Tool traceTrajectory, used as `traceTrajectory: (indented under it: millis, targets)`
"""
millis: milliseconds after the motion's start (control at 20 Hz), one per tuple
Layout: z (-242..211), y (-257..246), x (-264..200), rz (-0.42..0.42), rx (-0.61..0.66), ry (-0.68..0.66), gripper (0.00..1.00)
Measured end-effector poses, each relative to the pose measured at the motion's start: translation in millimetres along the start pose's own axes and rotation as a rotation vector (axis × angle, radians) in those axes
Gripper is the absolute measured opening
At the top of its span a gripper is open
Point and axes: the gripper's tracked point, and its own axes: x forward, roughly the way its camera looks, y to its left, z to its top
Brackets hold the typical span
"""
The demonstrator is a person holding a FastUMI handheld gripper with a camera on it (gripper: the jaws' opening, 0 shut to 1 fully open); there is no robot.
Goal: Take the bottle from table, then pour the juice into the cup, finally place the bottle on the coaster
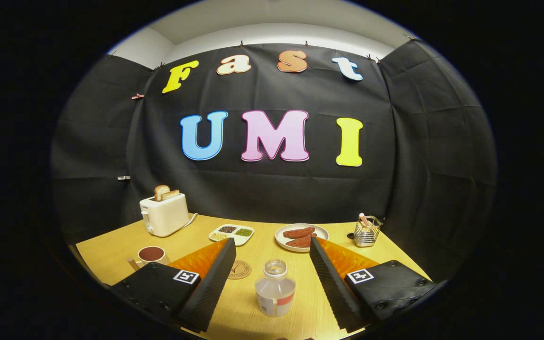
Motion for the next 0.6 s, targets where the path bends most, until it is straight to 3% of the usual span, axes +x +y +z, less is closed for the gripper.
traceTrajectory:
  millis: [600]
  targets:
    - [-71.0, -1.4, 27.8, 0.028, -0.018, 0.076, 0.97]
